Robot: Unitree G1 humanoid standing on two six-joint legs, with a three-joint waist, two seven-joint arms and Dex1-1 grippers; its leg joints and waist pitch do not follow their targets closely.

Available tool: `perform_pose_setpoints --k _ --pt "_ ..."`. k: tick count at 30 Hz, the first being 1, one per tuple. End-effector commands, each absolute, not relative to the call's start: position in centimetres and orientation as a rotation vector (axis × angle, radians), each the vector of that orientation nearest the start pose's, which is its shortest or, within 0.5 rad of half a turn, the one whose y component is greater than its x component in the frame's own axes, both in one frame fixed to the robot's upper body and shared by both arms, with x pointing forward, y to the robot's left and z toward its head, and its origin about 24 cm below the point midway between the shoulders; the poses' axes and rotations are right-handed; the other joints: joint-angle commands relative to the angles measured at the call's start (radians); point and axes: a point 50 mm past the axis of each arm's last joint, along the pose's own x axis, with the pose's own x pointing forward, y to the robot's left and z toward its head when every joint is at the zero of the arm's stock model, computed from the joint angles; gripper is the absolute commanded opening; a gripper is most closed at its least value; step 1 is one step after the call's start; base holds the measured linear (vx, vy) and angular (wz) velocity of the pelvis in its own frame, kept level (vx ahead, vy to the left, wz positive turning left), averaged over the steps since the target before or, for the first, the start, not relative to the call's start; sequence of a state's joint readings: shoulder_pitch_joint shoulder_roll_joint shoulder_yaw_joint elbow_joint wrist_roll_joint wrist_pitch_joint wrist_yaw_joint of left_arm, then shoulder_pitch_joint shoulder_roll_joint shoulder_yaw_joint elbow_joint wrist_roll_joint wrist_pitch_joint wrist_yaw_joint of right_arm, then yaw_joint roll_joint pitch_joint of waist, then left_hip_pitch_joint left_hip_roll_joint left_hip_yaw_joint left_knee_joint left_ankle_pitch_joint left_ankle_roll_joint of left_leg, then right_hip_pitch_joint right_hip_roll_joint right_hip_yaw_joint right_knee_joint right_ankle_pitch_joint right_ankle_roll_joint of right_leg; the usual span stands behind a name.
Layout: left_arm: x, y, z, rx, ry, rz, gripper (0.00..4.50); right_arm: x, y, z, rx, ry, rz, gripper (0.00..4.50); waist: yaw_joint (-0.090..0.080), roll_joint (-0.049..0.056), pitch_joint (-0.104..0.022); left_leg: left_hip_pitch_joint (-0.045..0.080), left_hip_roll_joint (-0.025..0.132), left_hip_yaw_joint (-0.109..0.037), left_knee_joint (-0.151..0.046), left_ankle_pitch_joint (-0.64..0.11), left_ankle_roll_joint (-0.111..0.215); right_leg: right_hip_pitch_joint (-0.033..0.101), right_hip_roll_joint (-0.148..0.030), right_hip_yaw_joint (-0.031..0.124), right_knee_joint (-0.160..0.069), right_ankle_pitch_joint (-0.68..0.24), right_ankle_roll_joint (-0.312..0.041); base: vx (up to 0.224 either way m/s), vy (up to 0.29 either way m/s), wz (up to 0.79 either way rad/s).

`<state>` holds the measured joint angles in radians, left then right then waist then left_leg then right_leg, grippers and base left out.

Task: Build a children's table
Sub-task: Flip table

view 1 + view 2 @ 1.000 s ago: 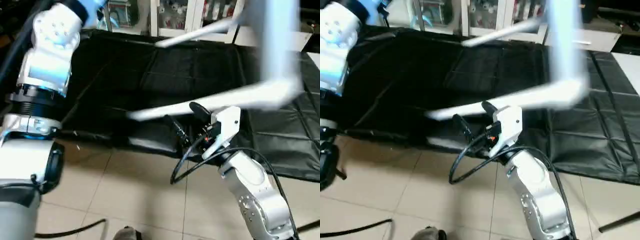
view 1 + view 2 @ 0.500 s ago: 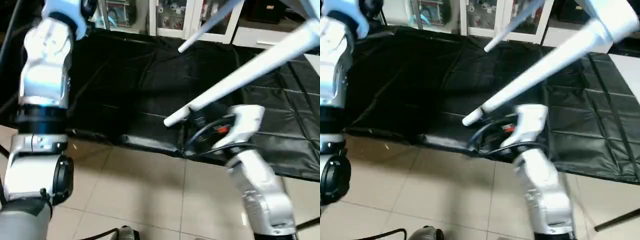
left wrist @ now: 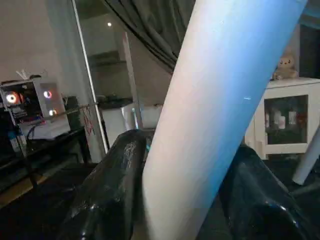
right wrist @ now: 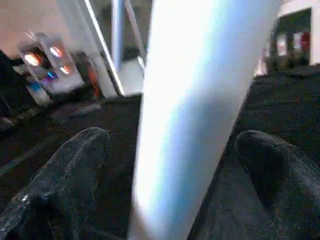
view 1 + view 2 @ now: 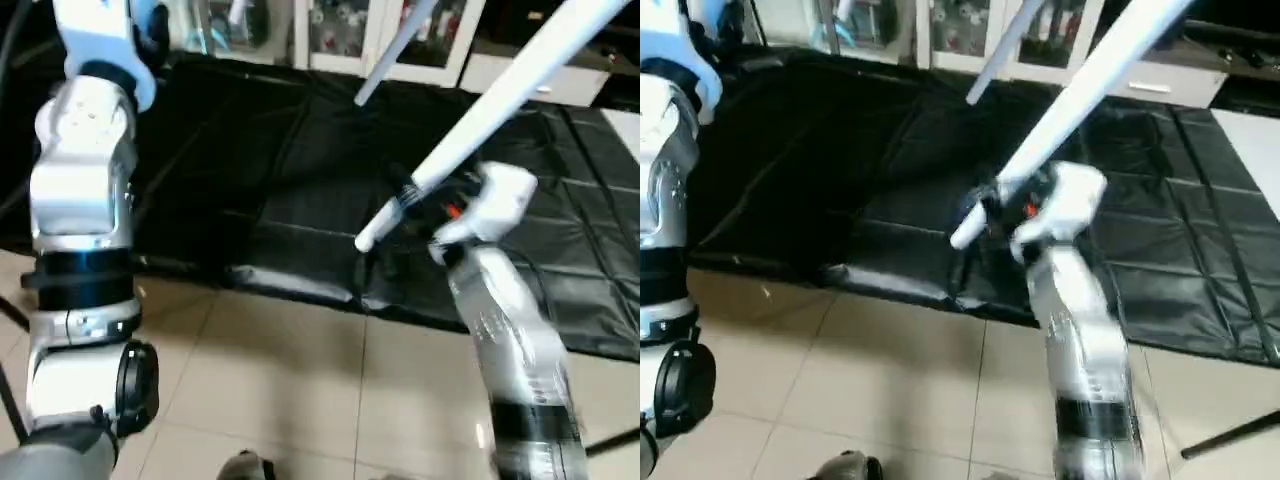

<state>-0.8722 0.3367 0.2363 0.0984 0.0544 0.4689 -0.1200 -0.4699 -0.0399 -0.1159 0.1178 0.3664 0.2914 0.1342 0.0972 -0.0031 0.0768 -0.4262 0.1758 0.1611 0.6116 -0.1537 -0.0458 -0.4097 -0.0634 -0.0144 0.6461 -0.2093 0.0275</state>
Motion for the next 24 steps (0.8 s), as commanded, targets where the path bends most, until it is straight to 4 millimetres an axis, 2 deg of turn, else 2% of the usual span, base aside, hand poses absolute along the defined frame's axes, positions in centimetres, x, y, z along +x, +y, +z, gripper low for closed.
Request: perform_pose_setpoints --k 1,2,3,4,5,6,9,10,12,14,17,19,20,24 --pt "34.3 20.5 29.3 0.156 -0.443 0.078 2.02 34.0 -14.2 11.8 0.309 -0.043 0.185 4.14 -0.002 -0.002 -0.100 0.041 0.030 0.000 -0.055 -0.035 0.001 0.049 -0.054 0.019 -0.049 0.117 -0.224 0.000 0.000 0.00" --pt "34.2 20.5 29.2 0.156 -0.440 0.083 2.02 34.1 -14.2 11.8 0.312 -0.043 0.181 4.14 -0.002 -0.007 -0.101 0.040 0.030 0.001 -0.054 -0.020 0.008 0.050 -0.054 0.020 -0.047 0.135 -0.219 0.000 0.000 0.00" --pt "34.2 20.6 29.1 0.156 -0.437 0.086 2.01 34.3 -14.2 11.8 0.314 -0.044 0.180 4.08 -0.001 -0.005 -0.102 0.041 0.030 0.002 -0.053 -0.018 0.011 0.050 -0.054 0.020 -0.046 0.142 -0.218 0.000 0.000 0.00" --pt "34.1 20.8 28.8 0.156 -0.428 0.097 2.01 34.4 -14.2 11.9 0.313 -0.050 0.190 3.94 -0.003 -0.017 -0.101 0.039 0.031 0.003 -0.053 -0.010 0.021 0.051 -0.053 0.019 -0.047 0.154 -0.216 0.000 0.000 0.00" --pt "34.0 20.9 28.6 0.155 -0.424 0.102 2.01 34.4 -14.1 11.9 0.312 -0.051 0.195 3.82 -0.002 -0.014 -0.101 0.037 0.032 0.002 -0.053 -0.006 0.027 0.053 -0.055 0.019 -0.045 0.155 -0.218 0.000 0.000 0.00" --pt "33.9 21.2 28.2 0.154 -0.411 0.116 2.01 34.3 -14.1 11.7 0.302 -0.048 0.207 3.71 -0.004 -0.018 -0.101 0.038 0.032 0.004 -0.053 -0.009 0.030 0.052 -0.055 0.019 -0.046 0.152 -0.217 0.000 0.000 0.00" --pt "33.6 21.7 27.4 0.156 -0.394 0.145 2.00 34.4 -14.1 11.5 0.293 -0.047 0.212 3.50 -0.007 -0.016 -0.101 0.040 0.034 0.003 -0.054 -0.025 0.032 0.051 -0.056 0.019 -0.048 0.130 -0.219 0.000 0.000 0.00" --pt "33.6 21.7 27.3 0.156 -0.393 0.149 2.00 34.5 -14.1 11.4 0.292 -0.048 0.213 3.38 -0.008 -0.024 -0.100 0.039 0.034 0.004 -0.055 -0.033 0.030 0.052 -0.056 0.019 -0.049 0.116 -0.220 0.000 0.000 0.00" --pt "33.4 21.8 27.0 0.154 -0.388 0.161 1.99 34.6 -14.1 11.4 0.288 -0.052 0.214 3.28 -0.009 -0.020 -0.097 0.043 0.036 0.005 -0.057 -0.065 0.022 0.046 -0.054 0.020 -0.054 0.076 -0.215 0.000 0.000 0.00" --pt "33.3 21.9 26.4 0.154 -0.379 0.177 1.98 34.7 -14.1 11.5 0.284 -0.059 0.217 3.14 -0.012 -0.022 -0.095 0.045 0.039 0.005 -0.061 -0.099 0.001 0.044 -0.053 0.019 -0.058 0.042 -0.206 0.000 0.000 0.00" --pt "33.0 22.1 24.6 0.164 -0.354 0.209 1.97 34.6 -14.1 11.6 0.273 -0.072 0.226 2.87 -0.015 -0.022 -0.095 0.045 0.039 0.005 -0.062 -0.117 -0.013 0.041 -0.052 0.020 -0.060 0.024 -0.193 0.000 0.000 0.00" --pt "32.8 22.0 23.4 0.171 -0.346 0.209 1.96 34.4 -14.0 11.4 0.266 -0.071 0.228 2.80 -0.016 -0.026 -0.094 0.044 0.039 0.006 -0.062 -0.130 -0.013 0.041 -0.052 0.021 -0.063 0.013 -0.188 0.000 0.000 0.00" --pt "32.7 21.9 22.6 0.170 -0.341 0.206 1.92 34.4 -13.9 11.2 0.262 -0.069 0.230 2.57 -0.016 -0.029 -0.094 0.043 0.038 0.007 -0.063 -0.137 -0.012 0.041 -0.053 0.022 -0.066 -0.001 -0.183 0.000 0.000 0.00" --pt "32.7 21.6 19.3 0.193 -0.282 0.205 1.85 34.4 -13.8 10.9 0.222 -0.063 0.236 2.44 -0.016 -0.026 -0.095 0.045 0.041 0.006 -0.064 -0.148 -0.020 0.037 -0.050 0.022 -0.067 -0.010 -0.171 0.000 0.000 0.00"
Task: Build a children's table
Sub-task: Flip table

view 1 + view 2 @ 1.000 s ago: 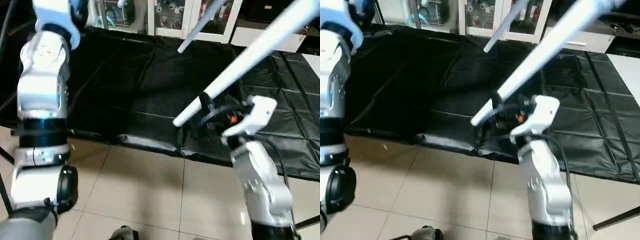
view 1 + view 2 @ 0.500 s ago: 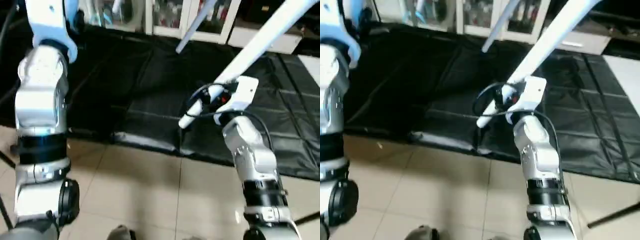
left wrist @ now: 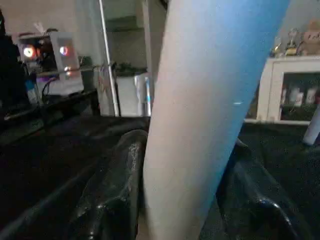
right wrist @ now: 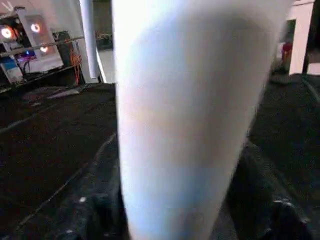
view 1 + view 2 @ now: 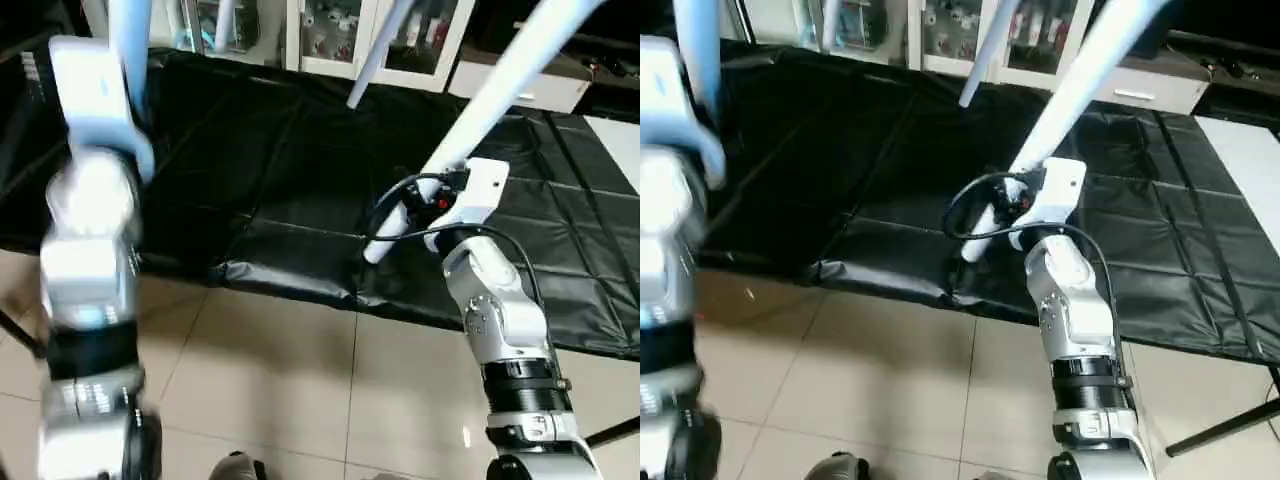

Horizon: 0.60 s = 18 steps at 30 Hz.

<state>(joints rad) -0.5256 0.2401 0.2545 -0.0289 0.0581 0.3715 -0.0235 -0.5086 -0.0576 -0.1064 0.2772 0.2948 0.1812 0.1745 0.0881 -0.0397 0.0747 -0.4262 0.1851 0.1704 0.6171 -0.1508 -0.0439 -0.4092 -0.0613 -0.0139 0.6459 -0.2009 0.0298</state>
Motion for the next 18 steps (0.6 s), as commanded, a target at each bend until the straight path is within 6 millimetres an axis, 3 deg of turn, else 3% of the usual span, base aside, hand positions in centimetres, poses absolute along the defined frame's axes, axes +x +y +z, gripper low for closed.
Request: perform_pose_setpoints --k 1,7,10,14,18 --pt "32.7 21.6 18.9 0.196 -0.271 0.208 1.82 34.4 -13.8 10.9 0.222 -0.064 0.237 2.20 -0.008 0.009 -0.091 0.048 0.032 -0.003 -0.071 -0.170 -0.029 0.032 -0.050 0.021 -0.069 -0.031 -0.169 0.000 0.000 0.00" --pt "33.3 20.8 15.2 0.229 -0.185 0.140 1.64 34.6 -13.7 11.0 0.212 -0.069 0.234 1.72 -0.009 0.001 -0.087 0.053 0.033 -0.005 -0.079 -0.253 -0.062 0.023 -0.053 0.023 -0.081 -0.129 -0.138 0.000 0.000 0.00" --pt "34.2 20.2 13.5 0.244 -0.141 0.122 1.60 34.7 -13.5 10.7 0.198 -0.059 0.227 1.57 -0.010 -0.001 -0.087 0.059 0.035 -0.006 -0.081 -0.278 -0.076 0.018 -0.051 0.023 -0.081 -0.130 -0.132 0.000 0.000 0.00" --pt "35.4 20.1 12.0 0.277 -0.102 0.114 1.59 34.9 -13.3 10.8 0.184 -0.062 0.209 1.52 -0.012 -0.004 -0.089 0.068 0.033 -0.008 -0.084 -0.332 -0.095 0.012 -0.051 0.023 -0.087 -0.140 -0.119 0.000 0.000 0.00" --pt "36.9 20.4 11.3 0.309 -0.058 0.111 1.59 34.9 -13.0 11.4 0.163 -0.086 0.178 1.52 -0.012 -0.003 -0.090 0.066 0.034 -0.011 -0.088 -0.344 -0.106 0.016 -0.056 0.023 -0.086 -0.157 -0.116 0.000 0.000 0.00"
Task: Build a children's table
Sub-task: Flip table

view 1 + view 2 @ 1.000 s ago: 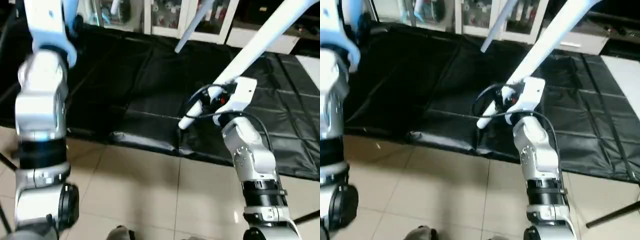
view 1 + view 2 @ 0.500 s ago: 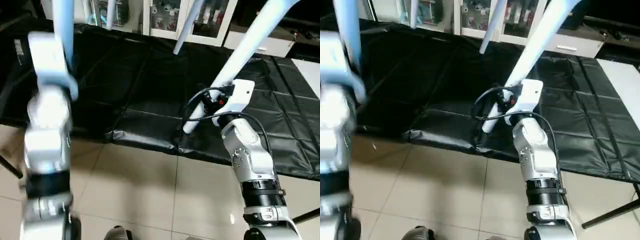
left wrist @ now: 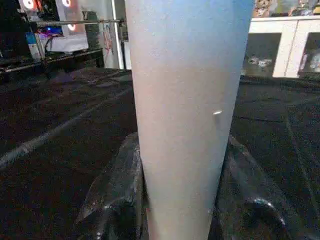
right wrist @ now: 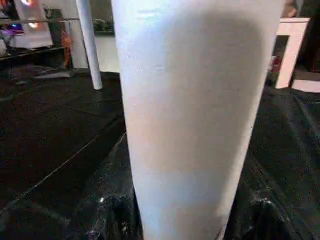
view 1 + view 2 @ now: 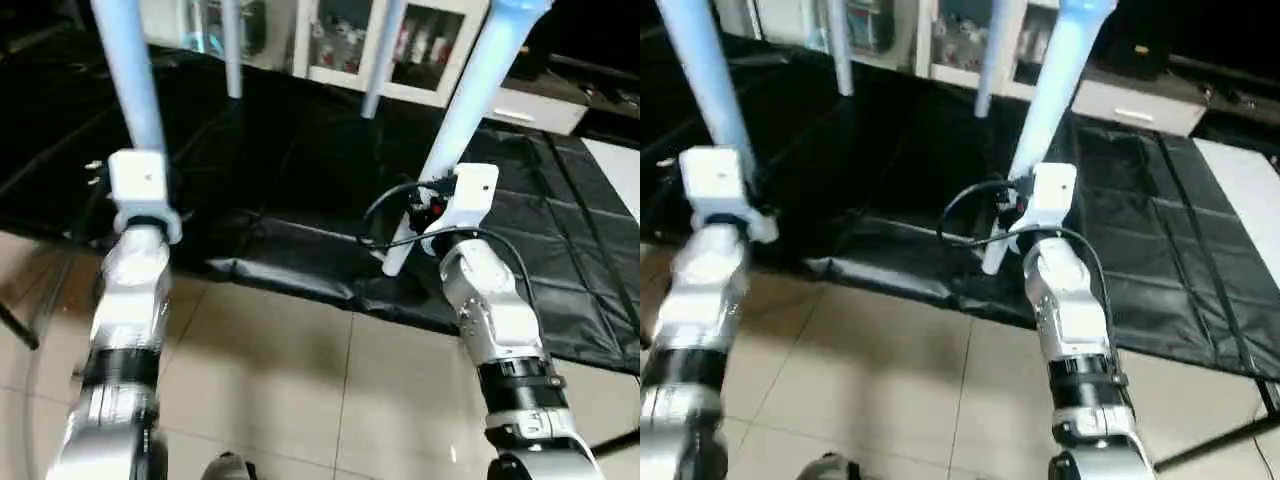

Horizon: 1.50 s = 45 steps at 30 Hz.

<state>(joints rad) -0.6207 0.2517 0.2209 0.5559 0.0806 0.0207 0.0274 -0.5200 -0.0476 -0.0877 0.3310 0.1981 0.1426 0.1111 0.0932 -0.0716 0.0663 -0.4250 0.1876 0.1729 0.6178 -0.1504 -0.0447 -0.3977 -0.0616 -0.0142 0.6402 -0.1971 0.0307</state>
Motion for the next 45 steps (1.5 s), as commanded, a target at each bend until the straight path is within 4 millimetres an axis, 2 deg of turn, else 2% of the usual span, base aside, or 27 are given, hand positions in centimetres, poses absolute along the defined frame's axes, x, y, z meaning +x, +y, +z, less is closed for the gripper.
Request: perform_pose_setpoints --k 1,5,6,7,9,10,13,14,15,17,19,22,24,29,30,31,32,34,39,40,41,42,45 --pt "37.1 20.4 11.3 0.316 -0.056 0.111 1.59 34.8 -13.0 11.5 0.152 -0.090 0.169 1.52 -0.018 0.028 -0.084 0.062 0.032 -0.015 -0.089 -0.328 -0.107 0.008 -0.057 0.022 -0.077 -0.141 -0.118 0.000 0.000 0.00" --pt "37.6 20.4 11.3 0.330 -0.058 0.109 1.59 34.5 -13.3 11.5 0.117 -0.105 0.106 1.51 -0.019 0.029 -0.084 0.060 0.032 -0.014 -0.088 -0.301 -0.109 0.011 -0.058 0.022 -0.074 -0.104 -0.129 0.000 0.000 0.00" --pt "37.8 20.3 11.3 0.327 -0.058 0.111 1.59 34.1 -13.4 10.9 0.093 -0.084 0.076 1.51 -0.019 0.035 -0.084 0.059 0.032 -0.015 -0.089 -0.301 -0.111 0.012 -0.059 0.022 -0.073 -0.102 -0.131 0.000 0.000 0.00" --pt "37.9 20.3 11.2 0.328 -0.057 0.111 1.59 34.0 -13.3 10.5 0.089 -0.069 0.071 1.51 -0.019 0.036 -0.085 0.062 0.033 -0.013 -0.087 -0.296 -0.112 0.010 -0.058 0.023 -0.074 -0.088 -0.130 0.000 0.000 0.00" --pt "38.0 20.2 10.9 0.328 -0.055 0.109 1.59 33.7 -13.0 10.0 0.087 -0.050 0.080 1.51 -0.019 0.034 -0.087 0.059 0.032 -0.014 -0.088 -0.278 -0.107 0.016 -0.058 0.022 -0.070 -0.054 -0.136 0.000 0.000 0.00" --pt "38.0 20.2 10.9 0.328 -0.056 0.109 1.59 33.6 -12.9 10.0 0.087 -0.049 0.081 1.51 -0.019 0.039 -0.087 0.060 0.033 -0.014 -0.088 -0.279 -0.107 0.015 -0.057 0.022 -0.069 -0.044 -0.138 0.000 0.000 0.00" --pt "38.1 20.3 10.3 0.329 -0.046 0.114 1.59 33.5 -12.8 9.9 0.088 -0.048 0.077 1.51 -0.021 0.037 -0.085 0.062 0.033 -0.014 -0.090 -0.305 -0.108 0.015 -0.058 0.022 -0.071 -0.065 -0.144 0.000 0.000 0.00" --pt "38.1 20.3 10.1 0.310 -0.040 0.103 1.94 33.5 -12.8 10.0 0.087 -0.051 0.070 1.51 -0.021 0.043 -0.084 0.064 0.033 -0.015 -0.090 -0.329 -0.113 0.012 -0.058 0.022 -0.074 -0.089 -0.144 0.000 0.000 0.00" --pt "38.1 20.3 10.0 0.303 -0.038 0.100 1.94 33.5 -12.8 10.0 0.086 -0.052 0.068 1.51 -0.023 0.041 -0.083 0.065 0.034 -0.015 -0.092 -0.342 -0.115 0.011 -0.058 0.022 -0.076 -0.102 -0.143 0.000 0.000 0.00" --pt "38.0 20.4 10.0 0.306 -0.046 0.077 2.31 33.4 -12.6 10.4 0.118 -0.079 0.090 2.21 -0.023 0.040 -0.081 0.066 0.034 -0.017 -0.093 -0.376 -0.119 0.009 -0.059 0.023 -0.078 -0.139 -0.142 0.000 0.000 0.00" --pt "37.9 20.4 10.0 0.313 -0.056 0.072 2.34 33.3 -12.5 10.6 0.130 -0.092 0.100 2.21 -0.023 0.036 -0.082 0.064 0.035 -0.018 -0.093 -0.369 -0.113 0.011 -0.061 0.024 -0.077 -0.132 -0.142 0.000 0.000 0.00" --pt "37.6 20.1 10.3 0.316 -0.093 0.038 2.71 33.1 -12.3 11.0 0.144 -0.114 0.123 2.56 -0.021 0.039 -0.083 0.061 0.037 -0.016 -0.093 -0.331 -0.106 0.013 -0.061 0.024 -0.073 -0.084 -0.151 0.000 0.000 0.00" --pt "37.3 20.0 10.4 0.310 -0.123 0.024 2.78 32.8 -12.1 11.3 0.158 -0.127 0.152 2.65 -0.020 0.038 -0.084 0.060 0.038 -0.015 -0.092 -0.307 -0.095 0.017 -0.061 0.023 -0.070 -0.045 -0.161 0.000 0.000 0.00" --pt "35.5 20.7 11.0 0.205 -0.231 0.049 3.26 31.4 -12.3 11.7 0.162 -0.138 0.197 3.10 -0.017 0.050 -0.087 0.060 0.039 -0.013 -0.091 -0.253 -0.079 0.024 -0.056 0.021 -0.062 0.042 -0.173 0.000 0.000 0.00" --pt "34.8 20.7 11.0 0.159 -0.250 0.039 3.28 30.9 -12.5 11.7 0.145 -0.147 0.211 3.15 -0.015 0.056 -0.087 0.061 0.039 -0.014 -0.091 -0.253 -0.081 0.024 -0.057 0.021 -0.061 0.045 -0.176 0.000 0.000 0.00" --pt "34.2 20.6 10.8 0.122 -0.259 0.024 3.34 30.5 -12.6 11.8 0.124 -0.160 0.218 3.21 -0.016 0.050 -0.083 0.056 0.041 -0.012 -0.093 -0.256 -0.082 0.026 -0.056 0.021 -0.064 0.051 -0.177 0.000 0.000 0.00" --pt "33.8 20.5 10.8 0.099 -0.264 0.013 3.34 30.2 -12.7 11.9 0.109 -0.169 0.222 3.21 -0.014 0.051 -0.085 0.057 0.041 -0.013 -0.092 -0.260 -0.083 0.028 -0.058 0.021 -0.063 0.049 -0.178 0.000 0.000 0.00" --pt "32.2 20.1 10.2 0.031 -0.254 -0.030 3.34 29.0 -13.0 11.9 0.098 -0.190 0.232 3.21 -0.015 0.058 -0.082 0.060 0.042 -0.011 -0.095 -0.292 -0.084 0.023 -0.055 0.023 -0.068 0.011 -0.172 0.000 0.000 0.00" --pt "30.1 19.2 9.0 0.061 -0.200 -0.062 3.34 27.5 -13.6 11.4 0.088 -0.188 0.221 3.21 -0.021 0.058 -0.074 0.059 0.039 -0.010 -0.100 -0.386 -0.080 0.015 -0.052 0.030 -0.088 -0.148 -0.132 0.000 0.000 0.00" --pt "29.7 19.1 8.8 0.079 -0.190 -0.056 3.34 27.2 -13.8 11.3 0.088 -0.184 0.214 3.21 -0.022 0.060 -0.071 0.061 0.040 -0.012 -0.101 -0.415 -0.084 0.011 -0.054 0.031 -0.094 -0.205 -0.118 0.000 0.000 0.00" --pt "29.2 18.8 8.8 0.110 -0.182 -0.063 3.34 26.8 -14.0 11.1 0.093 -0.169 0.206 3.21 -0.027 0.060 -0.068 0.057 0.038 -0.015 -0.105 -0.440 -0.091 0.012 -0.053 0.031 -0.099 -0.262 -0.104 0.000 0.000 0.00" --pt "28.7 18.6 8.8 0.119 -0.179 -0.069 3.34 26.5 -14.2 11.0 0.091 -0.162 0.200 3.21 -0.025 0.065 -0.069 0.060 0.041 -0.018 -0.105 -0.451 -0.097 0.010 -0.054 0.031 -0.099 -0.278 -0.099 0.000 0.000 0.00" --pt "27.3 18.1 8.9 0.102 -0.164 -0.096 3.34 25.4 -14.9 10.6 0.085 -0.136 0.180 3.21 -0.038 0.061 -0.061 0.060 0.037 -0.020 -0.108 -0.514 -0.102 0.002 -0.050 0.029 -0.110 -0.364 -0.082 0.000 0.000 0.00"
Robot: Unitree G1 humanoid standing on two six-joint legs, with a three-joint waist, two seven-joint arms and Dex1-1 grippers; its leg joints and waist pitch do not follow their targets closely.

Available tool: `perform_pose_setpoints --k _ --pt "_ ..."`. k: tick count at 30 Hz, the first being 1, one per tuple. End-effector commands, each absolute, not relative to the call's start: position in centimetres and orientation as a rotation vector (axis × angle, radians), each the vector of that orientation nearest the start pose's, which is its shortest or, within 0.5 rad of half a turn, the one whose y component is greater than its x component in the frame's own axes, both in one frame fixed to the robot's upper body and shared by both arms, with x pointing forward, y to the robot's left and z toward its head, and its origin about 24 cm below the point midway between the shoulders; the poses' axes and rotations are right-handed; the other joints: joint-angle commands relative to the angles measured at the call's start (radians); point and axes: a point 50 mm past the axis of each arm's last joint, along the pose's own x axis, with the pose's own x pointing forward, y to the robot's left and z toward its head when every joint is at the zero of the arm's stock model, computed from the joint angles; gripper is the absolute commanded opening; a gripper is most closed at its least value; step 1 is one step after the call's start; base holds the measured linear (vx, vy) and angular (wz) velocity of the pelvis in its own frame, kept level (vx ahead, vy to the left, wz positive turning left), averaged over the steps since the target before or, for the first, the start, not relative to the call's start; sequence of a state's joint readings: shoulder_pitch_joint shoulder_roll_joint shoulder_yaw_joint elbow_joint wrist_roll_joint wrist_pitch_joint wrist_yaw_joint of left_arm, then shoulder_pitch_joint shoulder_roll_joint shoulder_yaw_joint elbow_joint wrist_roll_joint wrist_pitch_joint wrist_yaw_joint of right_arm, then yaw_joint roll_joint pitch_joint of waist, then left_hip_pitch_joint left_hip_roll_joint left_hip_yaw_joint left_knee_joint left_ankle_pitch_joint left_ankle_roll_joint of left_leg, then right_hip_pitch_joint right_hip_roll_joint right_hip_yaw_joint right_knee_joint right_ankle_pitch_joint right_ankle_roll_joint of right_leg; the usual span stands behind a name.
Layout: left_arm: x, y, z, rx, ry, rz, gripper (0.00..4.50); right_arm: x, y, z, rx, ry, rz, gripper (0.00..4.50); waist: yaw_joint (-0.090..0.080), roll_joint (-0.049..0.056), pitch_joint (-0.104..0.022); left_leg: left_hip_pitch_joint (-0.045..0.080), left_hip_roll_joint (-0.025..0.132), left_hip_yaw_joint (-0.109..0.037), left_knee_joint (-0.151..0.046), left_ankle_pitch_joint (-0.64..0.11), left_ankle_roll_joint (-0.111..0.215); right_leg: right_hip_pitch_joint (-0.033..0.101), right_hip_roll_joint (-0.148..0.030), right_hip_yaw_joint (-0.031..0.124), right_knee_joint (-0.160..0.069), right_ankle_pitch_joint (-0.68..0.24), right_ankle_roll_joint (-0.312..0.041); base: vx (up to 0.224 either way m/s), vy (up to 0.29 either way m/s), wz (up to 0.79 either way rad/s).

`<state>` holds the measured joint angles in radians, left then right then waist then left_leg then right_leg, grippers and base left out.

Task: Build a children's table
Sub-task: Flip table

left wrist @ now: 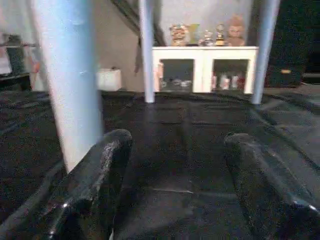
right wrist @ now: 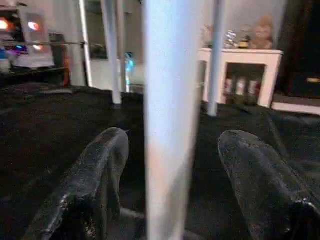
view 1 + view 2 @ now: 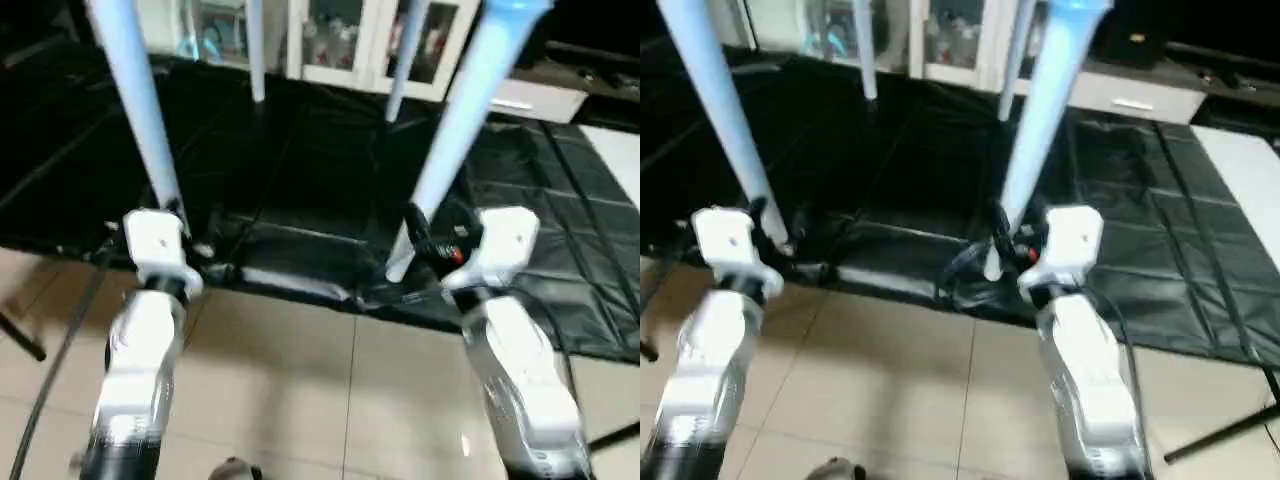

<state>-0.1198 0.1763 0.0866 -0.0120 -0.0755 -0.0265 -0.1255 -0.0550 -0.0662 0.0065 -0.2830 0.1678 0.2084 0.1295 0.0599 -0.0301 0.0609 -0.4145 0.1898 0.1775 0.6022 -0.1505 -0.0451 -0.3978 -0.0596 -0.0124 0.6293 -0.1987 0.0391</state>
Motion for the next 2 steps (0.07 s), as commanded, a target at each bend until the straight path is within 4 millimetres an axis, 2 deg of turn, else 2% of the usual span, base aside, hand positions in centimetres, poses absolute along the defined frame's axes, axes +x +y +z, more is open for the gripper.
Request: perform_pose_setpoints --k 1,2 --pt "26.97 18.01 8.95 0.095 -0.158 -0.098 3.34 25.12 -15.15 10.44 0.088 -0.126 0.172 3.21 -0.010 0.020 -0.055 0.050 0.033 -0.027 -0.092 -0.530 -0.102 0.001 -0.054 0.027 -0.104 -0.400 -0.082 0.000 0.000 0.00" --pt "26.64 17.81 8.93 0.094 -0.152 -0.098 3.34 24.79 -15.44 10.20 0.089 -0.111 0.162 3.21 -0.015 0.019 -0.052 0.047 0.031 -0.029 -0.091 -0.546 -0.103 -0.001 -0.054 0.027 -0.109 -0.437 -0.074 0.000 0.000 0.00"
